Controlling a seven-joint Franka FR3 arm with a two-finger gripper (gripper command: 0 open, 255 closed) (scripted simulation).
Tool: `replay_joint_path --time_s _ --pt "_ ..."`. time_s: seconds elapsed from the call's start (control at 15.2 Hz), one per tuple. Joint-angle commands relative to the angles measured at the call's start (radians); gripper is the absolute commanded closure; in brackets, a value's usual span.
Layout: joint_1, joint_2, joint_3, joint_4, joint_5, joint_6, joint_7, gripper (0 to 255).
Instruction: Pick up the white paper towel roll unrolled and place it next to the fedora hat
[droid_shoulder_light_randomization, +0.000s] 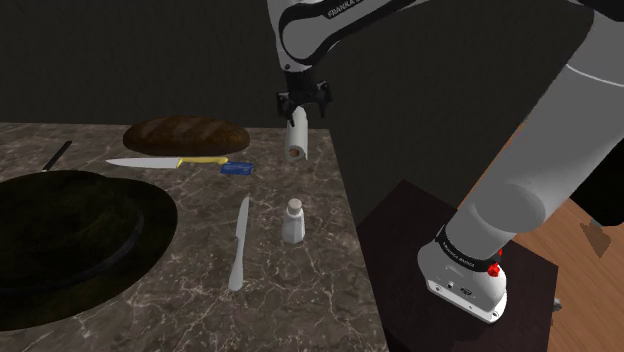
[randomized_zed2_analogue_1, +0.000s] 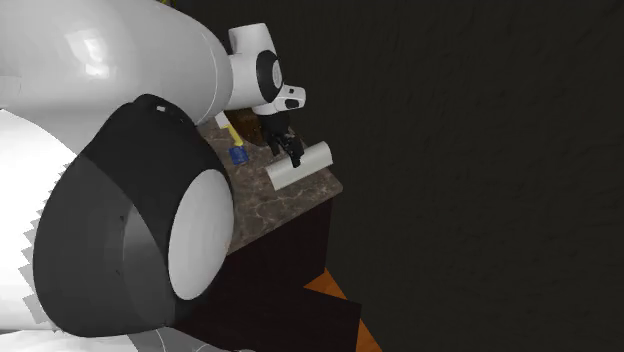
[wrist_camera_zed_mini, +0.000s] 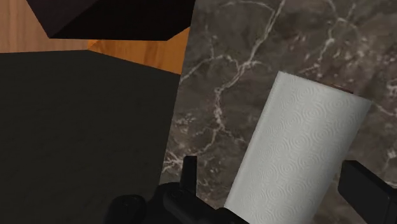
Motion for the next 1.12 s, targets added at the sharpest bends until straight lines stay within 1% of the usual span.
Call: replay_joint_path --time_s 0.0,0.2,0.26,0.73,1.06 --pt "0.001 0.084 0.0 0.064 -0.035 0.015 0.062 0" --pt "0.013 0.205 -0.01 0.176 -0.084 0.017 0.144 0" --pt "0.014 0.212 -0.012 0.182 -0.086 0.017 0.148 0" --pt "0.006 0.246 -0.024 0.124 -0.109 0.109 0.162 0" --pt "0.006 0.246 -0.024 0.124 -0.109 0.109 0.162 0"
